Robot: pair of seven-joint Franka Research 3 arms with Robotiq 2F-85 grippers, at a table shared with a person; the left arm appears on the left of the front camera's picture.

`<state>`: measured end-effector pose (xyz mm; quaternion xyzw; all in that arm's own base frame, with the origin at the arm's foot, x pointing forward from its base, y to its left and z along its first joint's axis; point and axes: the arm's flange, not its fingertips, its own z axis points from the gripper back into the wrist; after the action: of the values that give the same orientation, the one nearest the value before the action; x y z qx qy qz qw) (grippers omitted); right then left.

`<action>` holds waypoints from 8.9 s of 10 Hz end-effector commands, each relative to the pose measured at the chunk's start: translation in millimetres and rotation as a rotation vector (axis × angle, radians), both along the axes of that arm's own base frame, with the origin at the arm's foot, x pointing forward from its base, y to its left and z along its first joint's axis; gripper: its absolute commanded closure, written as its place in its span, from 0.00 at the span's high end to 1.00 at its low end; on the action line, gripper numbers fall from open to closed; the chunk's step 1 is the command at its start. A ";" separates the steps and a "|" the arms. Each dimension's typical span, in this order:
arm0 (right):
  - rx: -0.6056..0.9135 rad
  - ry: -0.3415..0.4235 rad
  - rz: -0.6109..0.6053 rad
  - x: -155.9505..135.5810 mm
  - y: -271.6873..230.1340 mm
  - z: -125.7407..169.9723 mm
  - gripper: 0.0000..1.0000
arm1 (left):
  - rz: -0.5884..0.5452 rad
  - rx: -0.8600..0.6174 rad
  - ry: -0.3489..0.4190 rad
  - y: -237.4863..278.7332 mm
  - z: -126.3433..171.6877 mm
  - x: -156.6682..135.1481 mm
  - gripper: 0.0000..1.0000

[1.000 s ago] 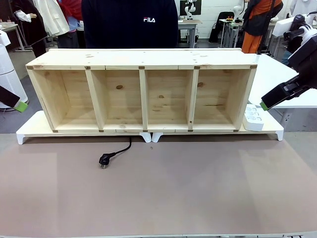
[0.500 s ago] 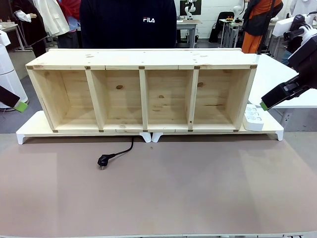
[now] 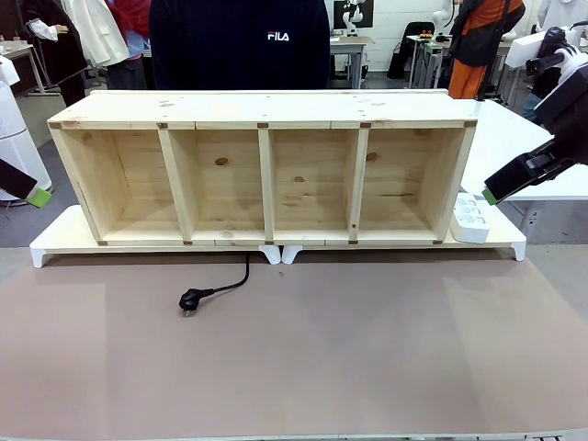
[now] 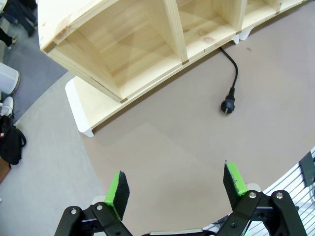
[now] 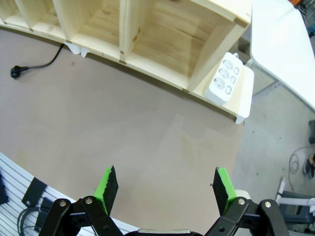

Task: Perform cable management.
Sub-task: When the cord part of the Power Cable appears at the lower middle area of the table and stops, grasp the cord part of the Power Cable.

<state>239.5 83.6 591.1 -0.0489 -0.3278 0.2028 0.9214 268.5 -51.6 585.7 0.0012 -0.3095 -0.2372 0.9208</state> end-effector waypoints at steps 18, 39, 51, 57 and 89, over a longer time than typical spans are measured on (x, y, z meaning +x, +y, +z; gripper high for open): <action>0.000 0.000 -0.001 1.0 -0.1 -0.3 1.00 | -0.005 -0.002 -0.003 -1.1 0.6 -0.1 1.00; 0.168 0.263 -0.093 54.2 231.8 -19.8 1.00 | -0.005 -0.002 -0.003 -1.1 0.6 -0.1 1.00; 0.293 0.451 -0.316 74.4 389.3 -92.9 1.00 | -0.005 -0.002 -0.003 -1.1 0.6 -0.1 1.00; 0.270 0.440 -0.383 68.2 394.5 -110.8 1.00 | -0.005 -0.002 -0.003 -1.1 0.6 -0.1 1.00; 0.313 0.535 -0.752 159.7 503.3 -241.6 1.00 | -0.005 -0.002 -0.003 -1.1 0.6 -0.1 1.00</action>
<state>399.3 580.0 350.7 0.0319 -0.0417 -0.1661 0.9847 268.1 -52.4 585.9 0.0020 -0.3099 -0.2381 0.9205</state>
